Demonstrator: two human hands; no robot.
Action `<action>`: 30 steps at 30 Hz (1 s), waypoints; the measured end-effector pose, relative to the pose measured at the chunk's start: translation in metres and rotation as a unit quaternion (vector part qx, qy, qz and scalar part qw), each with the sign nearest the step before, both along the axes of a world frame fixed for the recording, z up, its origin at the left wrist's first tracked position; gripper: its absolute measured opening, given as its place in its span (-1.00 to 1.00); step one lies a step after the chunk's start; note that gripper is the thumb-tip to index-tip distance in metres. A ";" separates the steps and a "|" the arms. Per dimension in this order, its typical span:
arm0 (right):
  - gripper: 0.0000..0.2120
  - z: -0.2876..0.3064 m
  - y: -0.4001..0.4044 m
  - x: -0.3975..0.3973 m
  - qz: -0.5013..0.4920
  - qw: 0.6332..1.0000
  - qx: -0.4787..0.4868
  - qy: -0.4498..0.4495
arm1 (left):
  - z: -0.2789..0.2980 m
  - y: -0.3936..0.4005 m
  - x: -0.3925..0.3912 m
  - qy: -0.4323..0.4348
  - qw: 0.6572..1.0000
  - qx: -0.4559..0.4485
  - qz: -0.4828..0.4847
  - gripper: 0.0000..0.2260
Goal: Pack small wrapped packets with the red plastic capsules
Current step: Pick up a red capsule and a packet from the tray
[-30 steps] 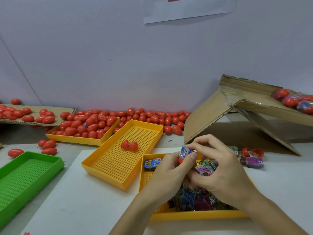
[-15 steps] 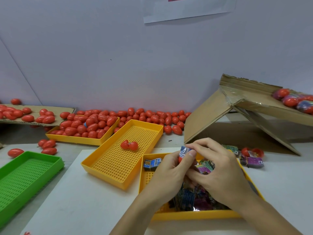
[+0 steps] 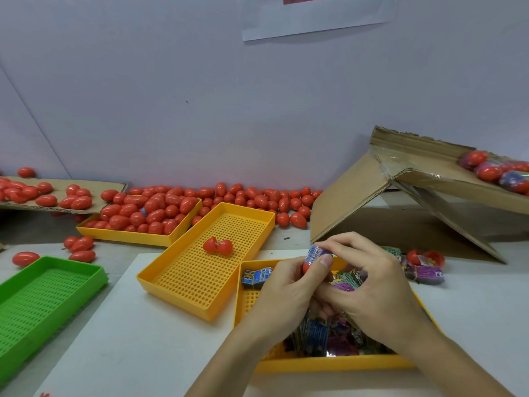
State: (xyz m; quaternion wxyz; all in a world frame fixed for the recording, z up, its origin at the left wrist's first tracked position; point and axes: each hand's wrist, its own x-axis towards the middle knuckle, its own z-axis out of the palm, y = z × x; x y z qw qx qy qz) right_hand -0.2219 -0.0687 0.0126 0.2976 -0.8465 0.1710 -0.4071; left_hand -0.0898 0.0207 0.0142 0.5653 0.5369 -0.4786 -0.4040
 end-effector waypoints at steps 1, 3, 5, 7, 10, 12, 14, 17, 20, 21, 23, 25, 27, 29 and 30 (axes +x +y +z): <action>-0.58 0.001 -0.001 -0.001 0.014 1.000 0.013 0.001 | 0.000 0.000 0.000 0.006 1.000 -0.003 0.003 -0.64; -0.58 0.003 -0.002 -0.002 0.037 0.999 0.025 0.005 | 0.000 0.000 0.002 0.038 0.999 -0.007 0.006 -0.67; -0.57 0.004 -0.001 -0.002 0.048 0.998 0.033 0.011 | 0.001 0.001 0.002 0.059 0.998 -0.007 -0.002 -0.69; -0.57 0.005 -0.001 -0.003 0.044 0.998 0.041 0.008 | 0.000 0.001 0.001 0.049 0.999 -0.006 -0.012 -0.70; -0.58 0.005 0.001 -0.002 0.023 0.999 0.038 -0.011 | -0.004 0.002 -0.003 0.035 0.999 -0.015 -0.010 -0.66; -0.59 0.004 0.002 -0.001 0.009 0.999 0.034 -0.013 | -0.005 0.002 -0.004 0.036 0.999 -0.019 -0.008 -0.64; -0.60 0.003 0.003 0.000 -0.002 1.000 0.029 -0.010 | -0.006 0.001 -0.004 0.030 0.999 -0.016 -0.007 -0.63; -0.60 0.002 0.002 -0.001 -0.004 1.000 0.028 -0.003 | -0.007 0.001 -0.003 0.024 1.000 -0.014 -0.004 -0.65; -0.60 0.003 0.002 0.000 0.020 0.999 0.035 0.009 | -0.004 0.001 -0.003 0.045 0.999 -0.001 0.010 -0.65; -0.59 0.003 0.002 0.000 0.032 0.999 0.040 0.013 | -0.004 0.001 -0.002 0.043 0.999 -0.004 0.010 -0.68; -0.57 0.002 0.001 0.000 0.050 0.997 0.053 0.014 | -0.002 0.001 -0.001 0.023 1.000 -0.008 0.012 -0.72; -0.54 0.001 -0.001 -0.001 0.063 0.996 0.062 0.012 | -0.001 0.001 -0.001 0.007 1.000 -0.006 0.009 -0.68; -0.57 0.001 -0.001 -0.002 0.097 0.991 0.086 0.003 | -0.001 0.001 0.000 -0.006 1.000 0.002 -0.001 -0.62; -0.62 0.002 -0.001 -0.001 0.128 0.985 0.116 -0.003 | 0.000 0.002 0.000 -0.020 1.000 0.009 -0.010 -0.58; -0.63 0.002 0.000 -0.001 0.137 0.983 0.126 -0.005 | 0.001 0.002 0.000 -0.023 1.000 0.012 -0.014 -0.55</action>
